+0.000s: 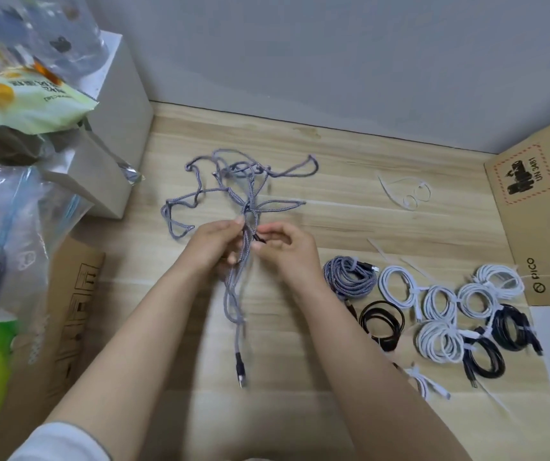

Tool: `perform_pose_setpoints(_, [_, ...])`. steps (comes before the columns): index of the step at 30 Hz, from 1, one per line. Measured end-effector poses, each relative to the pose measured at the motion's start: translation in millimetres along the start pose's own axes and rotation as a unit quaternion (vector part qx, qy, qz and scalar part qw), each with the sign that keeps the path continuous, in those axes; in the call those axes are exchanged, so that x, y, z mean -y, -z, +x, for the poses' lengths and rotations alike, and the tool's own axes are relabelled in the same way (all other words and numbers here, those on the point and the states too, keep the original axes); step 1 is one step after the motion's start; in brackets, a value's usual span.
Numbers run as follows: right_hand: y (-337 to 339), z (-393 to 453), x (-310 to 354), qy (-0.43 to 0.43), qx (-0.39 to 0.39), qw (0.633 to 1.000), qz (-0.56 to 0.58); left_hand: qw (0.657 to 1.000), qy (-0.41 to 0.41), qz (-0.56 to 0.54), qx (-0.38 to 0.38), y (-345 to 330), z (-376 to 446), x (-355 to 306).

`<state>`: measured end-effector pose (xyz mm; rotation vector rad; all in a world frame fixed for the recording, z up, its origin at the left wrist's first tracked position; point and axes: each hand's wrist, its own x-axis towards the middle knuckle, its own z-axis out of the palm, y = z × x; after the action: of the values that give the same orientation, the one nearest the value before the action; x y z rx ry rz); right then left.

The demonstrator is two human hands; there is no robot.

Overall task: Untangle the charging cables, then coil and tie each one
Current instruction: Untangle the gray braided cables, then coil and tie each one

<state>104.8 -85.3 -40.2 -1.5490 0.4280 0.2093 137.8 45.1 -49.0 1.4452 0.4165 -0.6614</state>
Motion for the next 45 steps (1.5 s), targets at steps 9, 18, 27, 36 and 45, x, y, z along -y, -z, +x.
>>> perform_pose_setpoints(9, [3.8,-51.1,7.7,0.032,-0.088,0.996,-0.008,0.996,-0.026,-0.059,0.068,-23.7,-50.6,-18.2])
perform_pose_setpoints(18, [25.2,-61.0,27.9,0.014,-0.045,0.996,0.072,0.979,-0.121,0.059,0.155,-18.9,-67.8,-7.3])
perform_pose_setpoints(27, [38.2,-77.2,50.9,0.076,-0.097,0.986,0.114,0.983,-0.057,0.029,0.171,-28.7,-89.6,-8.8])
perform_pose_setpoints(36, [74.5,-118.6,56.5,0.094,-0.204,0.932,0.285,0.992,-0.056,-0.084,0.079,-20.9,-93.6,2.2])
perform_pose_setpoints(45, [79.8,-134.8,53.9,0.051,-0.221,0.957,0.179,0.959,-0.052,-0.260,0.104,-19.6,-101.2,-1.3])
